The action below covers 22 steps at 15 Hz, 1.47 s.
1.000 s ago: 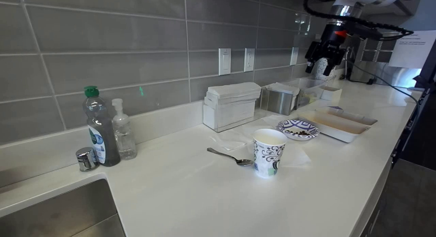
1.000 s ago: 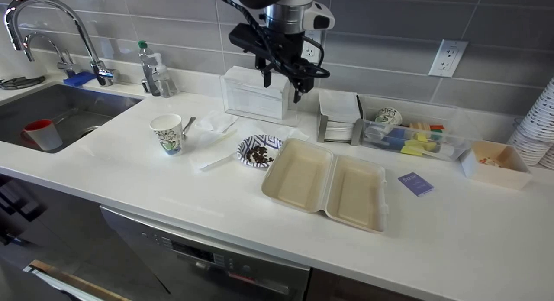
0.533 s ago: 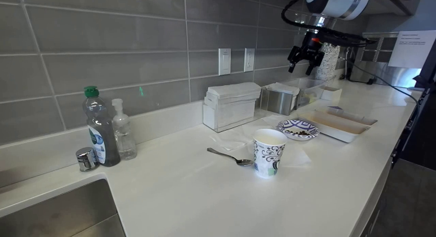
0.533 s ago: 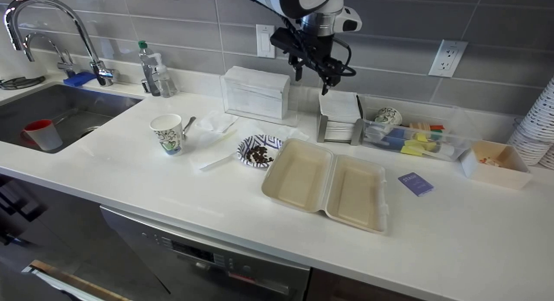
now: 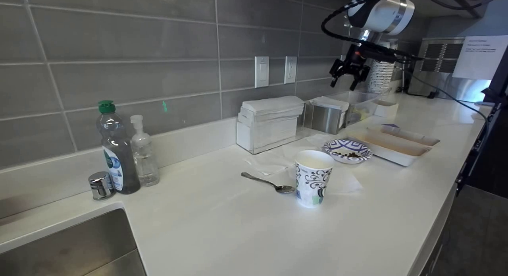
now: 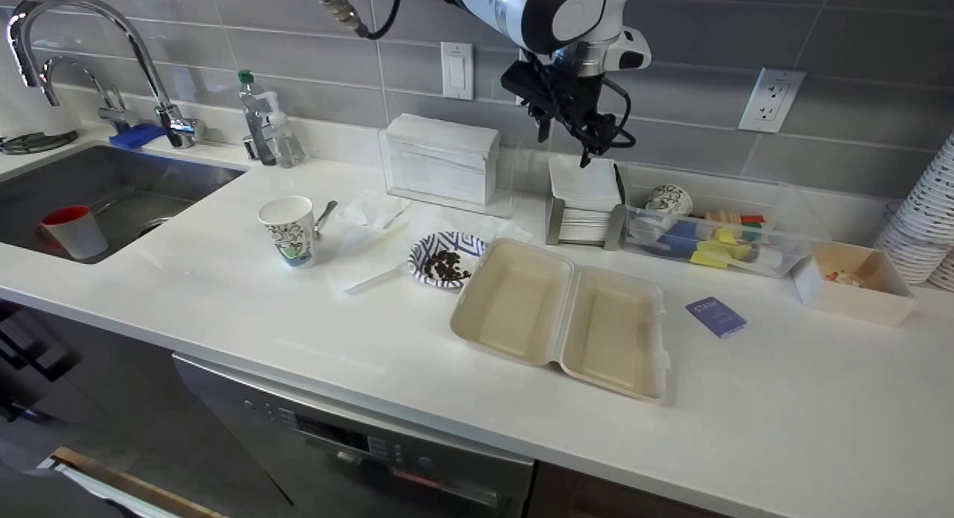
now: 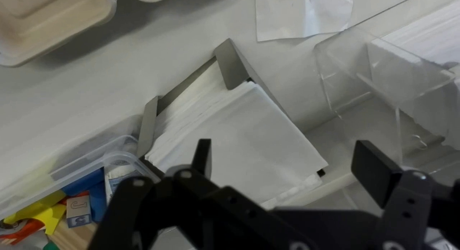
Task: Take the tissue paper out of the dispenser and put it into the take-away food container
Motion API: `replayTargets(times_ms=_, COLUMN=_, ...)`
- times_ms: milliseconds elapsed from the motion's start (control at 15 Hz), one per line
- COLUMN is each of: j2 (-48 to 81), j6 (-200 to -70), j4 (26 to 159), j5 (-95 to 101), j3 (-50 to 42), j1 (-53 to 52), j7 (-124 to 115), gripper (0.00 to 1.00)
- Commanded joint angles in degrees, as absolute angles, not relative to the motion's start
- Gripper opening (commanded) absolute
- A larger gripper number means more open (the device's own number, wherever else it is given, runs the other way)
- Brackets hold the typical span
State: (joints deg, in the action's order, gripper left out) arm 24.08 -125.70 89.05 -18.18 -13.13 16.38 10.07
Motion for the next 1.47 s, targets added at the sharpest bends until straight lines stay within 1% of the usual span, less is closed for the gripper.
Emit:
replayTargets(times_ms=0, j2=26.9, j6=-125.1, j4=86.1, j5=-18.4, j3=-10.9, j1=18.8, j7=9.0, gripper=1.00)
replayTargets(times_ms=200, j2=30.4, j6=-123.9, j4=82.4, j5=-18.3, j3=-10.0, j1=20.2, j7=9.2, gripper=1.00)
replayTargets(times_ms=533, j2=35.5, j6=-125.3, j4=77.9, j5=-18.5, j3=-8.1, j1=21.6, j7=8.2, gripper=1.00)
replayTargets(times_ms=600, j2=36.3, j6=-125.4, j4=77.1, j5=-18.4, j3=-7.8, j1=21.7, j7=7.9, gripper=0.94)
replayTargets(times_ms=733, j2=37.5, j6=-125.5, j4=75.5, j5=-18.1, j3=-7.4, j1=21.8, j7=7.3, gripper=0.78)
replayTargets(times_ms=800, j2=38.0, j6=-125.2, j4=74.8, j5=-18.0, j3=-7.2, j1=21.8, j7=7.0, gripper=0.73)
replayTargets(times_ms=933, j2=38.9, j6=-125.0, j4=73.5, j5=-17.8, j3=-7.1, j1=21.9, j7=6.5, gripper=0.76)
replayTargets(times_ms=1000, j2=39.2, j6=-124.9, j4=73.0, j5=-17.6, j3=-7.0, j1=22.0, j7=6.3, gripper=0.75)
replayTargets(times_ms=1067, j2=39.6, j6=-124.8, j4=72.7, j5=-17.6, j3=-7.0, j1=22.1, j7=6.2, gripper=0.78)
replayTargets(times_ms=1133, j2=39.9, j6=-124.4, j4=72.2, j5=-17.7, j3=-6.8, j1=22.2, j7=6.2, gripper=0.77)
replayTargets(times_ms=1200, j2=40.2, j6=-124.5, j4=72.0, j5=-17.5, j3=-6.8, j1=22.2, j7=6.2, gripper=0.78)
replayTargets(times_ms=1400, j2=41.1, j6=-124.5, j4=71.3, j5=-17.2, j3=-6.9, j1=22.3, j7=6.0, gripper=0.69)
